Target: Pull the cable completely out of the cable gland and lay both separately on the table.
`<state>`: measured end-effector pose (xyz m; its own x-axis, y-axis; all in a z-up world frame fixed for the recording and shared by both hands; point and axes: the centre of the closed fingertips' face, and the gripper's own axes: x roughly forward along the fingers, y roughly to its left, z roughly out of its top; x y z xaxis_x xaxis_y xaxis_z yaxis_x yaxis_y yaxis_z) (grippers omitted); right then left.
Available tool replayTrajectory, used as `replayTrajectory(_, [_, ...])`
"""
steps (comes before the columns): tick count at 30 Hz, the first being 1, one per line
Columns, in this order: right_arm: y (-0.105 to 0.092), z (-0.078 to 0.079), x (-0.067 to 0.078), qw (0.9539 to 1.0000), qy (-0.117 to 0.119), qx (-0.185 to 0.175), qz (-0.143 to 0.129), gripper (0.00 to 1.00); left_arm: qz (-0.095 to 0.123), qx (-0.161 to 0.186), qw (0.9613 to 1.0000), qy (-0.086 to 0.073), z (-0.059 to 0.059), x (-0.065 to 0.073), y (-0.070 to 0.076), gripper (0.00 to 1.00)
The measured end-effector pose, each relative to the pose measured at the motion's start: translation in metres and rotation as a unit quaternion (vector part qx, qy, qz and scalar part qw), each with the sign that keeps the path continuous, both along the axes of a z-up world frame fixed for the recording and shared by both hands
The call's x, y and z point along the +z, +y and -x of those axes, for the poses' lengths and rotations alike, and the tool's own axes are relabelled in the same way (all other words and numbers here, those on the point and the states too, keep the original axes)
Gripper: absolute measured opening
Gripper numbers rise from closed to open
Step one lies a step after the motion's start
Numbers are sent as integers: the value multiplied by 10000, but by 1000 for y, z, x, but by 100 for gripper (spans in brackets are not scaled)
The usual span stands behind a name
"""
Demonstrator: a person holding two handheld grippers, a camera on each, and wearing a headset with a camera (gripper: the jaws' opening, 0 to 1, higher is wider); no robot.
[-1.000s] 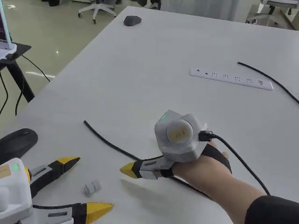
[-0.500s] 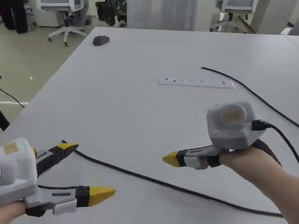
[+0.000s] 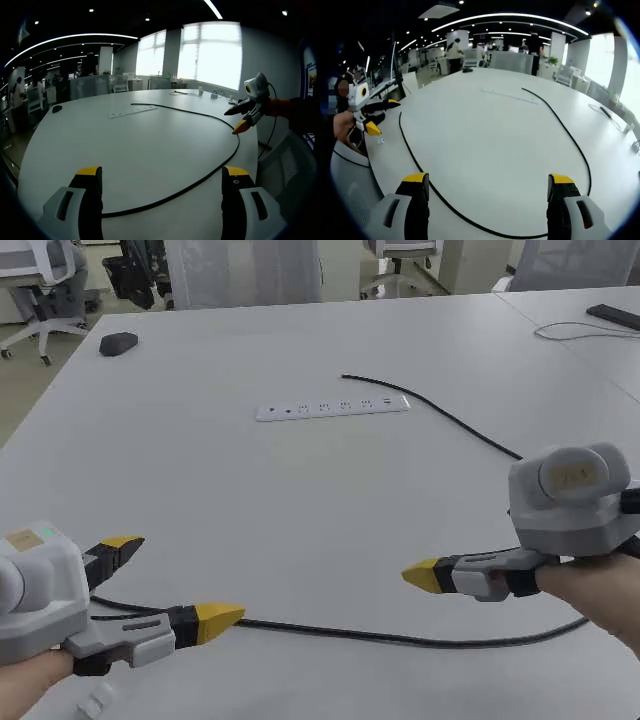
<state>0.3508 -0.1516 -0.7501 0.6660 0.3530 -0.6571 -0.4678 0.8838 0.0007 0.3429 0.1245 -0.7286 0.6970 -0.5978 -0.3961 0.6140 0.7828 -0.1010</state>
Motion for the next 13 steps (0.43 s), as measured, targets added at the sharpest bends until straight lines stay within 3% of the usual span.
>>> replayTrajectory(4, [-4,10,-7,9999,105,-49,-21,100,69,169,9994,286,3,-6,4,99])
replayTrajectory(8, [-2,15,-10,9999,169,-28,-2,100,-225,249,9988,354,6,-15,14,99])
replayTrajectory(13, [0,12,-6,10000,22,58,-22,100,-98,386,9985,373,9,-10,19,99])
